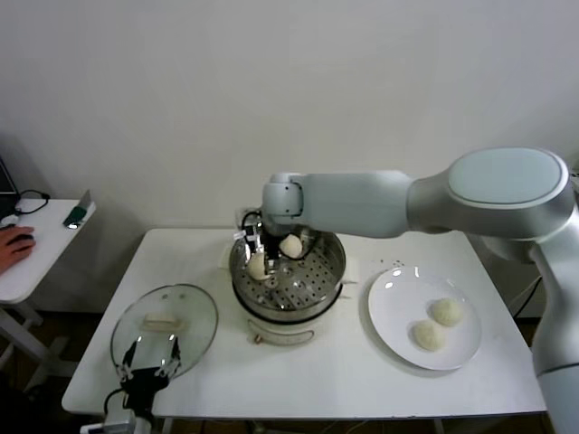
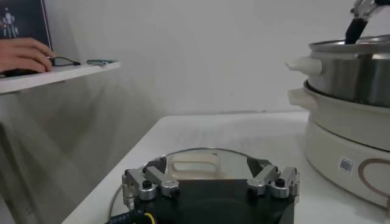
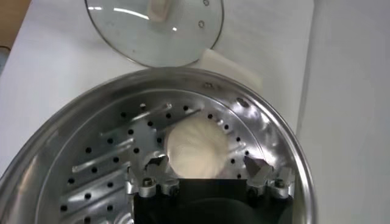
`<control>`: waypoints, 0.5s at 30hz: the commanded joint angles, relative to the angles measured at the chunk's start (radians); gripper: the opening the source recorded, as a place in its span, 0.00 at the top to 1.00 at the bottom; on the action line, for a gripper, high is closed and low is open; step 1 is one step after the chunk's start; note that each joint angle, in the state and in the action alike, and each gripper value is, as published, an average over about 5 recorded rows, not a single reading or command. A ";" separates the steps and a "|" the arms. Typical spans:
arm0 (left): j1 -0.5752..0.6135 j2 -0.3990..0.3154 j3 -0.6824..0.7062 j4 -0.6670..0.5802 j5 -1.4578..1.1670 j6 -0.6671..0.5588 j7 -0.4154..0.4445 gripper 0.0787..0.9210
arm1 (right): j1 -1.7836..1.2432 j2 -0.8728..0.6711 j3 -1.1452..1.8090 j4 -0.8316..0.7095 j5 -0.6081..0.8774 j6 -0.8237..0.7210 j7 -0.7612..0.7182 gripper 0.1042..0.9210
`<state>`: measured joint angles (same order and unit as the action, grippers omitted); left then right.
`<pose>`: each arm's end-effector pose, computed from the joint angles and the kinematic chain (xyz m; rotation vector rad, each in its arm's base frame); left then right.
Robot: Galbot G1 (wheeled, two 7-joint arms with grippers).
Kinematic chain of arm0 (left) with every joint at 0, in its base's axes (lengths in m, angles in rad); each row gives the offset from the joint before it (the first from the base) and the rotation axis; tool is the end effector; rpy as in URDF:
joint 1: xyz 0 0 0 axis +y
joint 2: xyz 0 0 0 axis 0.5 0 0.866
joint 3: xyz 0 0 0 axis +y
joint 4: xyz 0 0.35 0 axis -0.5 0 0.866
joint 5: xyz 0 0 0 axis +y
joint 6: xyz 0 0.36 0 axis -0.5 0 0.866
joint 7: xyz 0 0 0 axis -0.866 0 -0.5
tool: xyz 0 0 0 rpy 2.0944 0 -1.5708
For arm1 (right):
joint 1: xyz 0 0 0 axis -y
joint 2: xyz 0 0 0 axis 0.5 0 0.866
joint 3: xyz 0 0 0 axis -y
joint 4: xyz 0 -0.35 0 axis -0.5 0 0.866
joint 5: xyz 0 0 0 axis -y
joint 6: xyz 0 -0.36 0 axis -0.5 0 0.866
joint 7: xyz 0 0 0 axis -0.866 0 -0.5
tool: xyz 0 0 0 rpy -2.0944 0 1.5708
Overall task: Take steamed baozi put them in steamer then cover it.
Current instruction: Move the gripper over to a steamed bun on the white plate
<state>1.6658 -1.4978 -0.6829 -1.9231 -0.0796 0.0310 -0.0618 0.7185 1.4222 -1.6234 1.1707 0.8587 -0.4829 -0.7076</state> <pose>0.1435 0.0699 -0.3737 0.2581 -2.8443 -0.0964 0.5510 0.2024 -0.0754 1.3901 -1.4466 1.4879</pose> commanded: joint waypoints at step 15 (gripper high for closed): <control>-0.013 -0.006 0.004 -0.001 0.002 0.015 0.002 0.12 | 0.347 -0.744 -0.326 0.353 -0.243 0.198 -0.283 0.12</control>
<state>1.6531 -1.5021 -0.6807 -1.9255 -0.0780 0.0452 -0.0602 0.9633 1.0044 -1.7903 1.3872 0.7829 -0.3487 -0.9061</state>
